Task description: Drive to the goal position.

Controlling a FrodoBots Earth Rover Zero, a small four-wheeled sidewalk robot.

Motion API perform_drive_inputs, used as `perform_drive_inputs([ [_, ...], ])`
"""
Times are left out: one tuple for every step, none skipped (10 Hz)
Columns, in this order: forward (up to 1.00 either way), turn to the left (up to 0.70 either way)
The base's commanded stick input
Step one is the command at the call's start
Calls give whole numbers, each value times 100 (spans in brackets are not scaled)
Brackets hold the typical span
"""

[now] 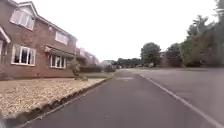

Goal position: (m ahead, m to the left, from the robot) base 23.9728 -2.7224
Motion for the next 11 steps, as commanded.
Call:
perform_drive_inputs([
  [100,0],
  [100,0],
  [100,0],
  [100,0],
  [100,0],
  [100,0],
  [100,0],
  [100,0],
  [100,0],
  [100,0],
  [100,0],
])
